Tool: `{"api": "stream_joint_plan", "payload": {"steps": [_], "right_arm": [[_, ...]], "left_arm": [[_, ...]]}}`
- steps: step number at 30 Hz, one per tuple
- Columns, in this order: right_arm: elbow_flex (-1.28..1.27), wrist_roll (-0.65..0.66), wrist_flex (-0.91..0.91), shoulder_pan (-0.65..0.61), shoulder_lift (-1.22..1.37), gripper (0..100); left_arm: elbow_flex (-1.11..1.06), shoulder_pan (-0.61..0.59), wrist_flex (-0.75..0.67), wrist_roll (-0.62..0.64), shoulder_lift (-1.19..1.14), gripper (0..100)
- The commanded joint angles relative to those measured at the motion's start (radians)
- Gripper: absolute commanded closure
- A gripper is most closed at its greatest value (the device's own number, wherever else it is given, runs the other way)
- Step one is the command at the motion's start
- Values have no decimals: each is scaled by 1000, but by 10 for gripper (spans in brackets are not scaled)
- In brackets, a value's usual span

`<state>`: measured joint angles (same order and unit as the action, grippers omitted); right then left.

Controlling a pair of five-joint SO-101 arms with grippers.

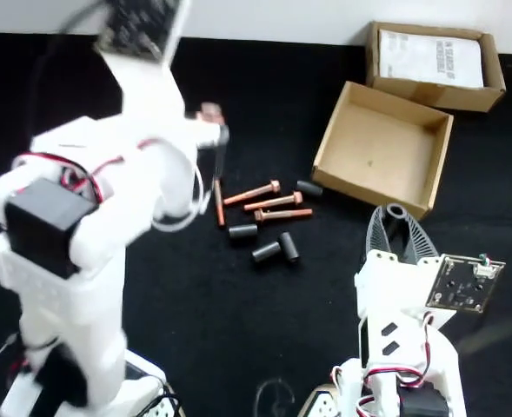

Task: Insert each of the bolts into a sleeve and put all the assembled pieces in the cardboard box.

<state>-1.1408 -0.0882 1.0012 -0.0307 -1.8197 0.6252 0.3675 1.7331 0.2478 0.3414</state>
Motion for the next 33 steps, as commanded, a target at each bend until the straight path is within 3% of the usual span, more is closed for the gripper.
{"api": "stream_joint_plan", "payload": {"steps": [1, 6, 13, 16, 25, 33], "right_arm": [[39, -9, -21, -15, -7, 991], [39, -9, -21, -102, -7, 991], [39, -9, -16, -105, -7, 991], [39, -9, -15, -105, -7, 991], [-30, -9, -15, -105, -7, 991], [-82, -9, -21, -108, -7, 991]], "left_arm": [[-259, 15, -146, 2, 143, 992], [-541, 16, -468, 6, 242, 992], [-869, 25, -961, 8, 300, 992], [-975, 74, -1108, 8, 320, 992], [-1113, 288, -1372, 8, 343, 992], [-1112, 374, -1427, 8, 334, 991]]}}
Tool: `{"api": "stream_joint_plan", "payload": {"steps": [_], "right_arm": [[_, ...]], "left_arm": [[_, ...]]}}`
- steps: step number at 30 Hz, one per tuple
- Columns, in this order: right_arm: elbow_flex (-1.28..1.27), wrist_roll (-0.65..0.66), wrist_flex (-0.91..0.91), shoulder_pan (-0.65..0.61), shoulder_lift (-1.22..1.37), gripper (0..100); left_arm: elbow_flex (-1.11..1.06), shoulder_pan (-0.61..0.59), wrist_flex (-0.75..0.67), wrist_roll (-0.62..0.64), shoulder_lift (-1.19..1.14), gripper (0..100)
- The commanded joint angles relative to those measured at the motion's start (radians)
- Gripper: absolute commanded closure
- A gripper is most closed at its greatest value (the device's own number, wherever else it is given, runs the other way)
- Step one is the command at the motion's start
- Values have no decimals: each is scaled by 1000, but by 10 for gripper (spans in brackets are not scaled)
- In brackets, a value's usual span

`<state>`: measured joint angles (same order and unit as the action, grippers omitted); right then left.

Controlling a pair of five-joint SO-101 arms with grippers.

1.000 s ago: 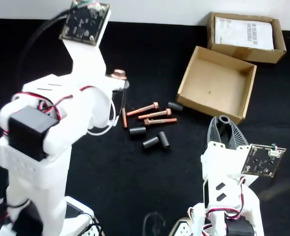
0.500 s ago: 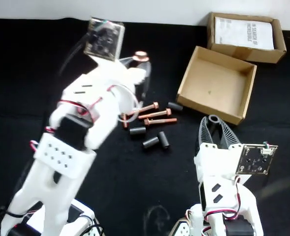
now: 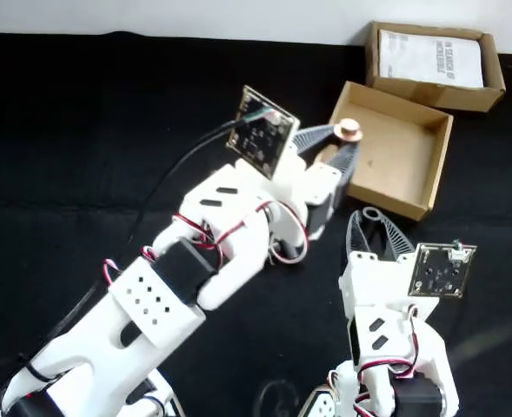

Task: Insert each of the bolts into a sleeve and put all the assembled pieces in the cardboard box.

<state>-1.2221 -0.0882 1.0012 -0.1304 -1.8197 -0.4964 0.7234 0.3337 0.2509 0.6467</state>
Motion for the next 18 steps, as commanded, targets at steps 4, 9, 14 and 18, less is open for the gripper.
{"api": "stream_joint_plan", "payload": {"steps": [4, 9, 14, 18], "right_arm": [[-1, -9, -21, -8, -7, 991], [-27, -8, -25, -8, -7, 991], [-42, -8, -76, -8, -7, 991], [-42, -8, -82, -8, -7, 991]], "left_arm": [[54, 18, -35, 6, -30, 991], [116, 31, -35, 94, -99, 991], [185, 44, -34, 178, -194, 991], [197, 62, -32, 180, -209, 991]]}}
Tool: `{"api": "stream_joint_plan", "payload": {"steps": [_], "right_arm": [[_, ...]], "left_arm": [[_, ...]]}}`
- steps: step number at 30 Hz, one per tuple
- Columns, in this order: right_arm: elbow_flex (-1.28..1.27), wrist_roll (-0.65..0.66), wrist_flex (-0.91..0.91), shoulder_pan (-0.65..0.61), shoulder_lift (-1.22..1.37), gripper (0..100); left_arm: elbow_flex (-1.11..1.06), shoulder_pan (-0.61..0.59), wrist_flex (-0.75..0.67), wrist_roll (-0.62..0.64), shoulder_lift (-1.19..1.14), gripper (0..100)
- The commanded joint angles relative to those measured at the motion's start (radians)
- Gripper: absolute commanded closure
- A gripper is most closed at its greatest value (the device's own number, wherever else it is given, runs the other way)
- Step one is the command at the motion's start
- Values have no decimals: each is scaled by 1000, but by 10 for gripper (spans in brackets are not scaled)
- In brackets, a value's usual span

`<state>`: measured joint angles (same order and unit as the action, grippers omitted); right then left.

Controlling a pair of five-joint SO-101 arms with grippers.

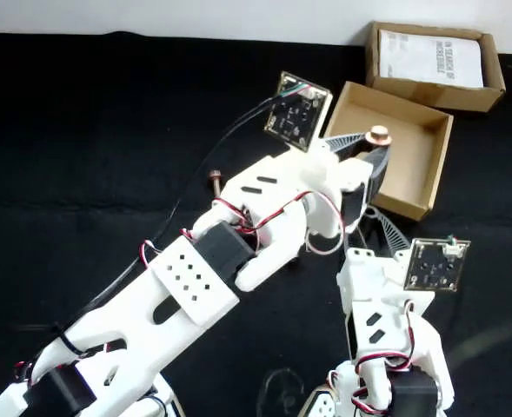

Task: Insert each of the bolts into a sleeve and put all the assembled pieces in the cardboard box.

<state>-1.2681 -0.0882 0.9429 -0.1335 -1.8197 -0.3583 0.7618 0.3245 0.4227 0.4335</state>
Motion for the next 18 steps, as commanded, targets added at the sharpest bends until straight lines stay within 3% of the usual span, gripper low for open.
{"api": "stream_joint_plan", "payload": {"steps": [1, 18], "right_arm": [[4, -8, -24, -5, -7, 991], [12, -5, -24, -5, -7, 991]], "left_arm": [[58, 24, -21, 8, 4, 991], [-31, 25, -25, 6, -5, 991]]}}
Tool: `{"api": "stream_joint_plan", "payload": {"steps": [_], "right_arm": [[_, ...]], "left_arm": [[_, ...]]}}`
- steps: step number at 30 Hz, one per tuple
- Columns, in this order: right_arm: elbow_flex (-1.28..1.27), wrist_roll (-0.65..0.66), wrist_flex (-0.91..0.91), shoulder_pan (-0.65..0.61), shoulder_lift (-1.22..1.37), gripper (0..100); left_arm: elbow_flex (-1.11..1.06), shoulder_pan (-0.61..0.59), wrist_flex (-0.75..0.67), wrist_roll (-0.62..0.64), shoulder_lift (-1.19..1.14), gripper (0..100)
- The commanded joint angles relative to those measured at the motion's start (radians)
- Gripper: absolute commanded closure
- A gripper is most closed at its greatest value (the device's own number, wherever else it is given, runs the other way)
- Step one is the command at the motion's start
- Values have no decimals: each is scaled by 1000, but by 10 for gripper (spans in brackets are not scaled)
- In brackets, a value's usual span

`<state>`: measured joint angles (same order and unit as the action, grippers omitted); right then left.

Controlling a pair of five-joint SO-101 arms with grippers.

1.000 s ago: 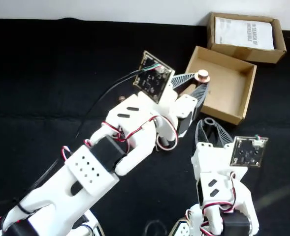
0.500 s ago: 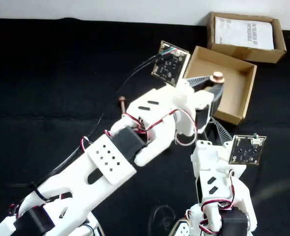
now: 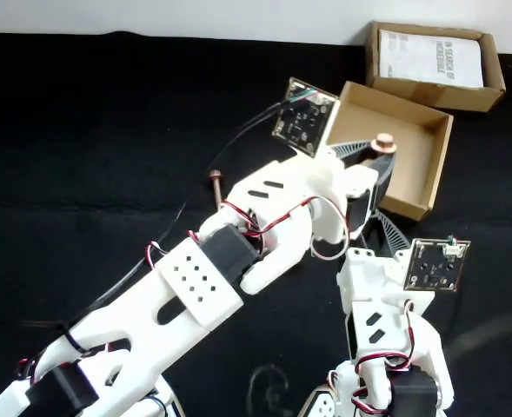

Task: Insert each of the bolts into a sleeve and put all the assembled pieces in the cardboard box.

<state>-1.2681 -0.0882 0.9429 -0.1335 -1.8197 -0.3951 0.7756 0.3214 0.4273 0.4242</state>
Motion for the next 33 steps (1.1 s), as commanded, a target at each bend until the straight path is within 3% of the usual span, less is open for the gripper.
{"api": "stream_joint_plan", "payload": {"steps": [1, 19, 22, 29, 33], "right_arm": [[10, -5, -24, -5, -7, 991], [10, -3, -24, -2, -7, 991], [7, -3, -24, -2, -7, 991], [4, -3, -24, -1, -7, 991], [4, -2, -24, -1, -7, 991]], "left_arm": [[5, 15, -21, 3, 4, 991], [-170, 21, 0, 3, 13, 991], [-143, 22, 64, 3, 19, 976], [-51, 81, 407, 23, 91, 735], [-28, 119, 529, -41, 131, 728]]}}
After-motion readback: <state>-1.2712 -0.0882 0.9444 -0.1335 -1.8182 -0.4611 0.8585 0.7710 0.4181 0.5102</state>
